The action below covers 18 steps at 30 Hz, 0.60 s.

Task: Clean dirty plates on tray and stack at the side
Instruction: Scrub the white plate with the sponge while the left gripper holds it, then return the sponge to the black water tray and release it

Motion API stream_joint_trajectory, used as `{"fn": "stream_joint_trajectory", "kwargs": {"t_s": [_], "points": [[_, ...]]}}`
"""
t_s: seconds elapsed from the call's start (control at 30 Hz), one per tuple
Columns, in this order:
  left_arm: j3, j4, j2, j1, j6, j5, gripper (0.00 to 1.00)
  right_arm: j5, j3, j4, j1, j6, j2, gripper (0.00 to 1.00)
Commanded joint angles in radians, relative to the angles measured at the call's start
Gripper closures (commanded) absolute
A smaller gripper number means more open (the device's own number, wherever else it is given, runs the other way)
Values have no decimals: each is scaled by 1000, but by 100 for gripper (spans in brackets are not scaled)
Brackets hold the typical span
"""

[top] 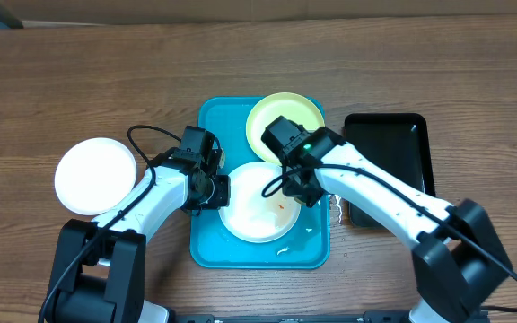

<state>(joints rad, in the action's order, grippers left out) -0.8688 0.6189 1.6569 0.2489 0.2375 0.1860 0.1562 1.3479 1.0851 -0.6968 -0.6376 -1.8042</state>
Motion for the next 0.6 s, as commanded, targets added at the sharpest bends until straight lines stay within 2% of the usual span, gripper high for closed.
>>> {"fn": "stream_joint_trajectory", "kwargs": {"t_s": [0.0, 0.13, 0.4, 0.57], "points": [[16, 10, 17, -7, 14, -62, 96, -27, 30, 2, 44, 84, 34, 96], [16, 16, 17, -7, 14, -62, 96, -66, 30, 12, 148, 113, 37, 96], [16, 16, 17, -7, 9, -62, 96, -357, 29, 14, 422, 291, 43, 96], [-9, 52, 16, -7, 10, -60, 96, -379, 17, 26, 523, 310, 42, 96]]}}
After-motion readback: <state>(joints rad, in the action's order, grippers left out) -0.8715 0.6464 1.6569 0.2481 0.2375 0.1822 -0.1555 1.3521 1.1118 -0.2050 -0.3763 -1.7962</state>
